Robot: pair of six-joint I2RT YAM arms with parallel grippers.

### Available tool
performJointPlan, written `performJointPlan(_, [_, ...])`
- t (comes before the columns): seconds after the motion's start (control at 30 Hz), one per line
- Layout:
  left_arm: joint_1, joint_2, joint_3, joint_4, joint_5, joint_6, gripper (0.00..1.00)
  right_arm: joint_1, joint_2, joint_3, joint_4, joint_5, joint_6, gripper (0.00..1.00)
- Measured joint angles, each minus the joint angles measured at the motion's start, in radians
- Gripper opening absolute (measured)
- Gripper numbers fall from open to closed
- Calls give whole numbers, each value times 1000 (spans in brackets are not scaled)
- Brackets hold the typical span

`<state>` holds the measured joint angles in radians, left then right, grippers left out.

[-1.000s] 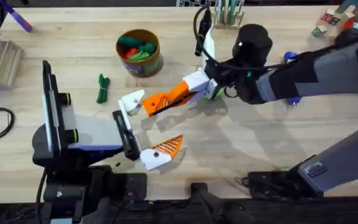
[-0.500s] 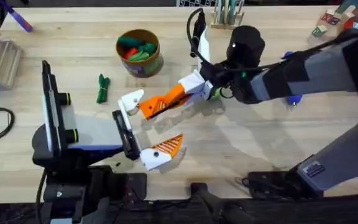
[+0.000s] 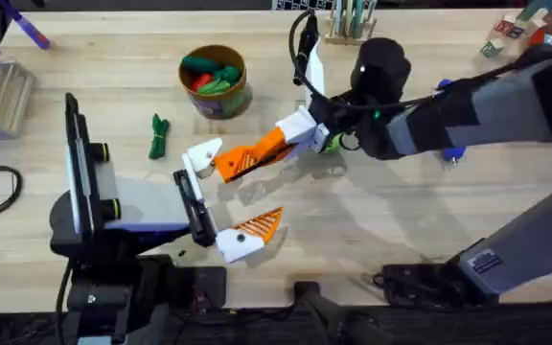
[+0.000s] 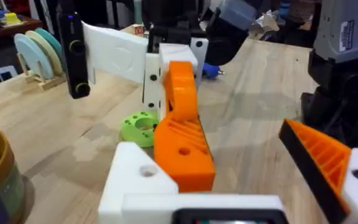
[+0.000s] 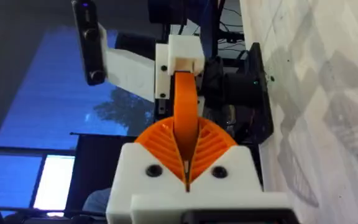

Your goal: Pick up the gripper from the table and insert it into the empty holder that is missing its gripper. Then pick up a screw, insert it into the mounting hole, and use the screwdriver to tighten it. Finally, clean up the table by picking up the vegetable and placing it into the bucket.

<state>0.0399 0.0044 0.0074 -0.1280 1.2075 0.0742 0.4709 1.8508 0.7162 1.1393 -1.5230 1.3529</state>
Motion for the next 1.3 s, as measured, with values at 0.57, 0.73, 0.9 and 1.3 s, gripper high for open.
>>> performJointPlan(0.57, [0,0,0,0,0,1,986,0,-13,1,-2,1,-27,9])
performJointPlan(0.73, [0,0,0,0,0,1,986,0,-12,1,-2,3,-45,9])
performJointPlan(0.9, [0,0,0,0,0,1,986,0,-12,1,-2,11,-41,9])
performJointPlan(1.3, [0,0,0,0,0,0,986,20,-12,1,-1,52,74,9])
